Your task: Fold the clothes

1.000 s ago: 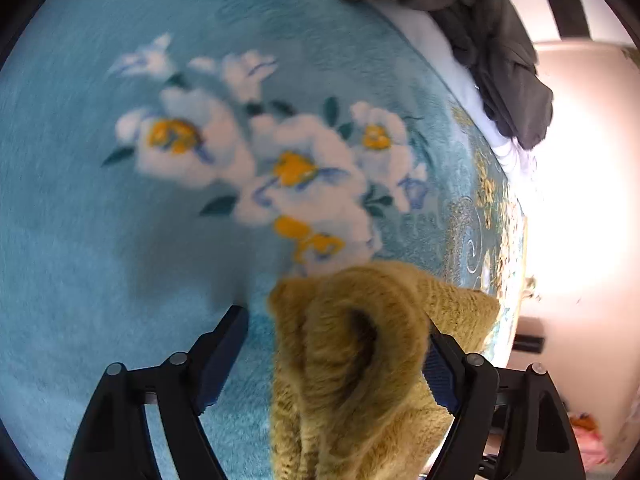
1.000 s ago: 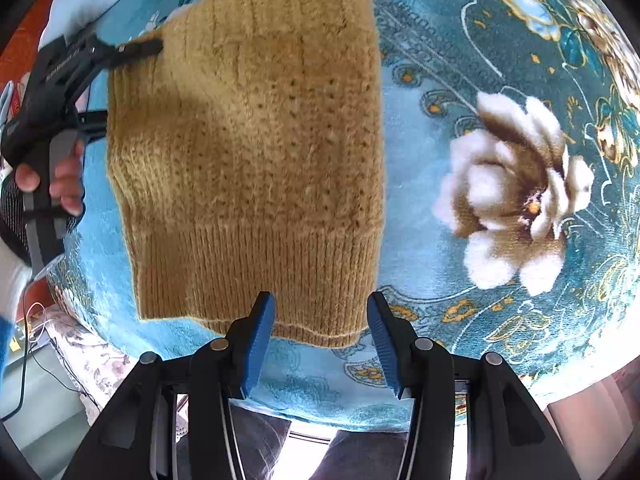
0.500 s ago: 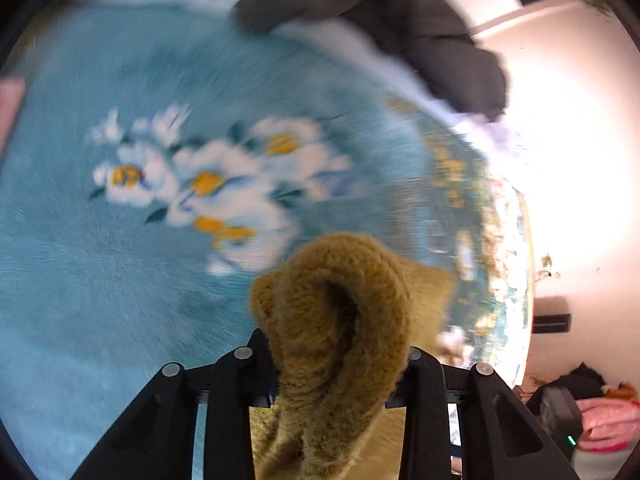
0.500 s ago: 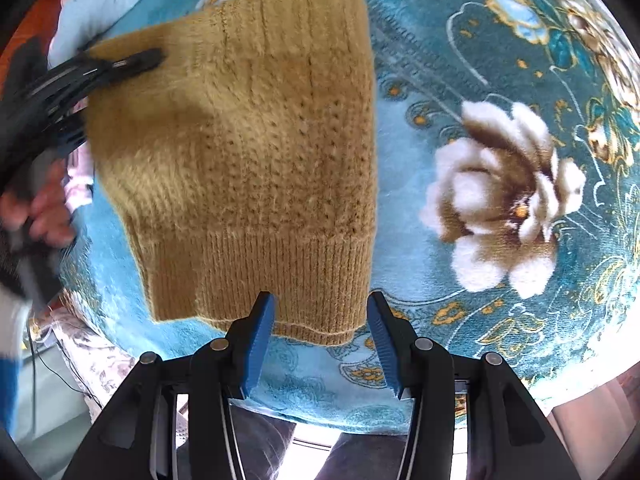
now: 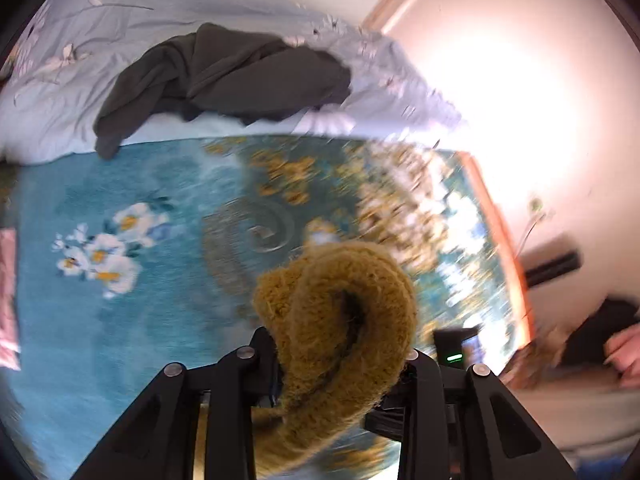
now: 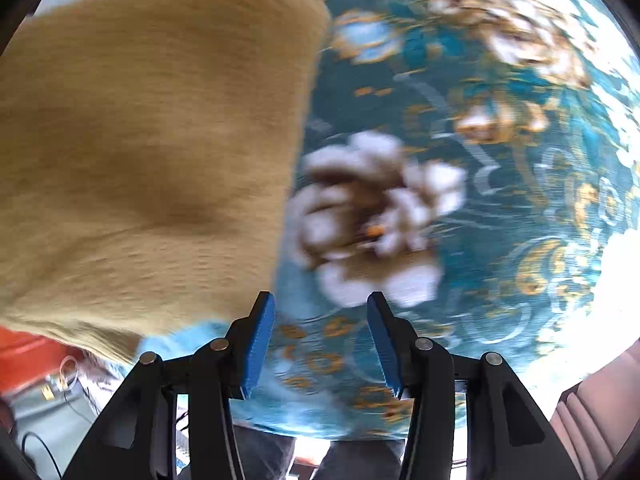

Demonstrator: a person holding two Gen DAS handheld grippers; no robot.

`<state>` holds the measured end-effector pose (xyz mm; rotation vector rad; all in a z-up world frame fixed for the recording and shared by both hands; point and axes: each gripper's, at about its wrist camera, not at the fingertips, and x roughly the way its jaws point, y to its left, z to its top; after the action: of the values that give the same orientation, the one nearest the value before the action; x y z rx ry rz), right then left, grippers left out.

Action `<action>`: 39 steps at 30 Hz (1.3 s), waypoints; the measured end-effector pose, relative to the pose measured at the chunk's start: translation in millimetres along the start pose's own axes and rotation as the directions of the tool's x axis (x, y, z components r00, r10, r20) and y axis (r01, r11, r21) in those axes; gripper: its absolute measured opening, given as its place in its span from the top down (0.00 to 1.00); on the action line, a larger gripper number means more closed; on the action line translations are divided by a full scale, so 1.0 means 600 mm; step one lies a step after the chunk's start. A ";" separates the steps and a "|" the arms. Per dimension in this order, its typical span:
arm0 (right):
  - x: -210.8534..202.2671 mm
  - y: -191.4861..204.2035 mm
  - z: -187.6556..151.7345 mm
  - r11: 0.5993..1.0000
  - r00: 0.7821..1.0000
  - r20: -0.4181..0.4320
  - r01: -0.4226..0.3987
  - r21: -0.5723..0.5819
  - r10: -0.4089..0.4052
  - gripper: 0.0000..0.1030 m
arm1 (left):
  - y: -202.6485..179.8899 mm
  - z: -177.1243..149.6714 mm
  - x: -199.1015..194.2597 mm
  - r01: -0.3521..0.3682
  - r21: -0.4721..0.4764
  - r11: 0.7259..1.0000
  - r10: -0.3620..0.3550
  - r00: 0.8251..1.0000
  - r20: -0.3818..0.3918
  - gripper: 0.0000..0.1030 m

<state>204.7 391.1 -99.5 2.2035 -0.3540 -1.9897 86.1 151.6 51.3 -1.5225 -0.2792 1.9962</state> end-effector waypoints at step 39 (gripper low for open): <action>0.202 0.142 0.050 0.941 0.941 -0.109 -0.304 0.149 0.321 0.23 | 0.591 -0.165 -0.061 -0.270 -0.456 0.848 0.179 0.956 -0.232 0.24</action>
<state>179.8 277.7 -195.7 2.1729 -0.7831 -1.6871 64.9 -170.1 -130.5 -2.1266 -0.5834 2.0421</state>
